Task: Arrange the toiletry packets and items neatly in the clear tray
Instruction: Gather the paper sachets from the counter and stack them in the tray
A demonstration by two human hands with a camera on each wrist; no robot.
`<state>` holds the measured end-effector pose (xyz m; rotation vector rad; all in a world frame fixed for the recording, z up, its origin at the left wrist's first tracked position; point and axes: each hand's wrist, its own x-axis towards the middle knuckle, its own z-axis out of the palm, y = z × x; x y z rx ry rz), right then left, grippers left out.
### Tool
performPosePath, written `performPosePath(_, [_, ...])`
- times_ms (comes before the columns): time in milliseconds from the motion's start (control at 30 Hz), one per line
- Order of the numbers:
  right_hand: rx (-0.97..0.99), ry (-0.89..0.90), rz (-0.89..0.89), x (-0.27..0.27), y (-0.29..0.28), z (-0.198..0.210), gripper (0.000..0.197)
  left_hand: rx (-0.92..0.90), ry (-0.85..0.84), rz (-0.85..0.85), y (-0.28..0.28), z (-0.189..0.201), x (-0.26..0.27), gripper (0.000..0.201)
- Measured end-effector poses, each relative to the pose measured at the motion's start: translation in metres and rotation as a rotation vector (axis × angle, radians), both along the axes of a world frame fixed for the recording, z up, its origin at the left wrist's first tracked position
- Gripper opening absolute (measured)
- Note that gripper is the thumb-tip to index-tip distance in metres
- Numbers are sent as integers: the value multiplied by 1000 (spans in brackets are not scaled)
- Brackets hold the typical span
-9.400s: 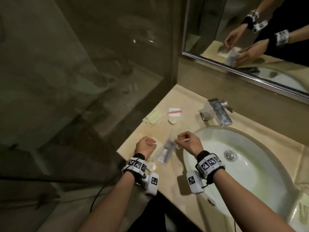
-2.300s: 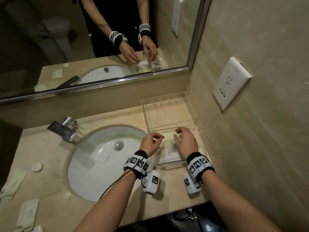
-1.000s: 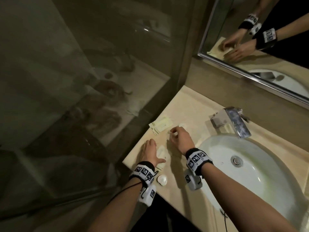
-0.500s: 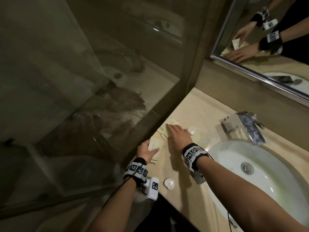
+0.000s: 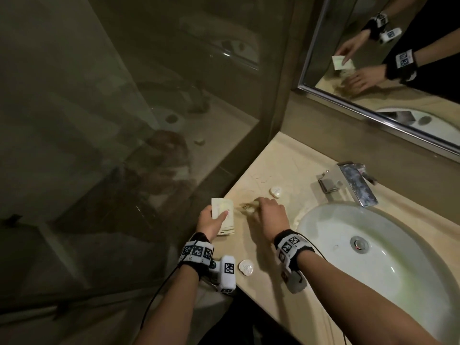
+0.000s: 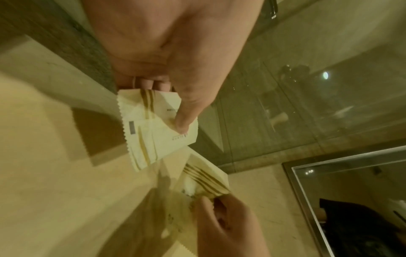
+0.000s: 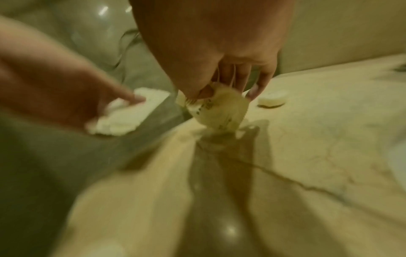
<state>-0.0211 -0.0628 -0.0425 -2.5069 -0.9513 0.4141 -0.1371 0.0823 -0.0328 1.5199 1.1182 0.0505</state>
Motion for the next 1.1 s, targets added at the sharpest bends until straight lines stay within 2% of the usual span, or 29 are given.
performPosePath(100, [306,272,-276,8,-21,18,25,-50,-67,12,-13,10,10,28])
performPosePath(233, [502,410,-508,24,-61,37,17,-95,-159,-72,-50,29,34,20])
performPosePath(367, [667,504,-603,32,-120,54,20,-144,-213,-153,-101,49,60,21])
performPosePath(467, [745,505,-655,35,-171,67,19,-155,-219,-242,-144,64,77,31])
performPosePath(500, [774,513,-674,35,-189,72,20,-144,-220,-259,-159,67,81,29])
performPosePath(567, [793,500,-717,35,-224,78,25,-142,-244,-303,-192,79,89,13])
performPosePath(633, [786,447,-771,32,-260,85,27,-136,-258,-350,-226,84,96,20])
performPosePath(667, [791,430,-796,30,-279,87,26,-144,-271,-378,-244,88,98,24])
performPosePath(767, [799,398,-861,20,-339,89,5,-159,-285,-433,-301,89,104,25])
performPosePath(800, [790,382,-879,16,-359,88,6,-170,-287,-464,-321,90,105,25])
performPosePath(967, [808,365,-1063,-4,-451,84,35,-193,-282,-608,-407,85,109,25])
performPosePath(1100, [769,286,-1200,-14,-511,80,34,-204,-254,-653,-453,80,107,27])
